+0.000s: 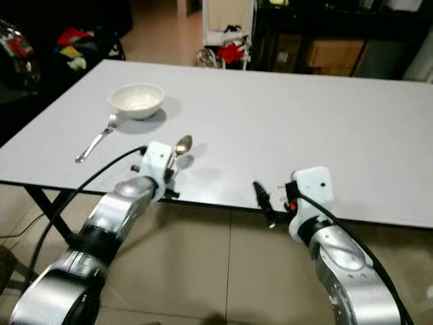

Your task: Setting the table

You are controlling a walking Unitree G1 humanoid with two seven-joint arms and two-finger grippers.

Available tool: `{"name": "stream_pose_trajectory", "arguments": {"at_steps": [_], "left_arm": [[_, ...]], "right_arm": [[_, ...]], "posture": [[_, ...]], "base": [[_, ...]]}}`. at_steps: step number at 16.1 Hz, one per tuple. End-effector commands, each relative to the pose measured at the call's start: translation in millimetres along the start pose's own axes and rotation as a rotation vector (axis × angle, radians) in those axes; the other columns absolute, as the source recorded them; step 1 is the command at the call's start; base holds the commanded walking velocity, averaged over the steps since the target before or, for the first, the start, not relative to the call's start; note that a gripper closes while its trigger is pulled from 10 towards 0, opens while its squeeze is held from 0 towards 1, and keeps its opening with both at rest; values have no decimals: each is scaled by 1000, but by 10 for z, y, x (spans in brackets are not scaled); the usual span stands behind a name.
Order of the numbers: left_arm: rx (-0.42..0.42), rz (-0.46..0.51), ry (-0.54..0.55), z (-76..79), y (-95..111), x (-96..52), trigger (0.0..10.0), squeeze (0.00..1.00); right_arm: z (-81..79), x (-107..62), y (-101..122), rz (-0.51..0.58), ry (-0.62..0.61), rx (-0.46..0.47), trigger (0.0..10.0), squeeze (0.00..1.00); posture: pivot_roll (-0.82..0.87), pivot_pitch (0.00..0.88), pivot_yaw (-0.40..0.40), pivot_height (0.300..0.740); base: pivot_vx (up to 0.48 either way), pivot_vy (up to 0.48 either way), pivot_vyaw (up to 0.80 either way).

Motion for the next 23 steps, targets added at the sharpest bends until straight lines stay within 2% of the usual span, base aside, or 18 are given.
{"name": "stream_pose_trajectory", "arguments": {"at_steps": [1,3,5,10,23], "left_arm": [[-16,14,6,17,94,25,10000,0],[-12,-3,9,65,132,73,10000,0],[-47,-25,11,132,163,117,10000,0],[-161,-51,53,212,218,175,10000,0],[-161,-51,53,212,218,175,10000,0]], "right_arm": [[-83,-30,45,29,87,28,10000,0],[-210,-102,65,32,216,20,10000,0],[-248,-148,23,5,279,-7,10000,0],[-133,-108,4,-26,197,-8,10000,0],[-133,-108,4,-26,197,-8,10000,0]], "posture": [[-67,0,37,740],[-73,0,43,740],[-74,0,43,740],[-103,0,59,740],[-103,0,59,740]], "base": [[0,0,0],[0,0,0],[0,0,0],[0,0,0],[0,0,0]]}}
Point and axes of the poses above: a point about 5 cm out from each wrist's last joint towards the gripper, its own x axis pointing out of the wrist towards the gripper, its own y axis along the axis of the wrist's last joint, z = x × y, the point moved 4 cm from there along x, pointing out of the wrist towards the gripper, and after that the axes turned 10 degrees about -x, right-handed, at the moved point
